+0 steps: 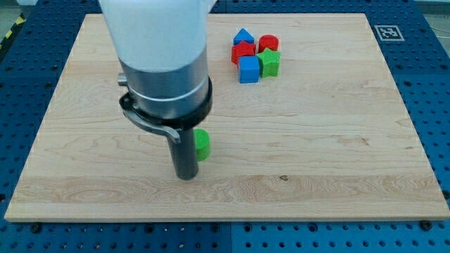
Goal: Slide the green circle into the red star
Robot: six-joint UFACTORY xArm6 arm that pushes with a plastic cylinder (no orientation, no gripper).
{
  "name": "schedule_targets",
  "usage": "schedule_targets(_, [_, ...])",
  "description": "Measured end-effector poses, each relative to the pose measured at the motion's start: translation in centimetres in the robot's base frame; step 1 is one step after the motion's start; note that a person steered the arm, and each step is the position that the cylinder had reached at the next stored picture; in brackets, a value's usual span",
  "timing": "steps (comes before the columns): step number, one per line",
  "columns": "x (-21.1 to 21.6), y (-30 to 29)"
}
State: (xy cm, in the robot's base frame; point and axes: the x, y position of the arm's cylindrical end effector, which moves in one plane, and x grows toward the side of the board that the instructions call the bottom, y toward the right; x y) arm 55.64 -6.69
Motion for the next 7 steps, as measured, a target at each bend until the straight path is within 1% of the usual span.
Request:
schedule_targets(1, [-2.3, 0.0])
schedule_targets(2, [-2.7, 0.2])
schedule_targets(4, [-3.2, 2.9])
schedule_targets(7, [-7.5, 4.4])
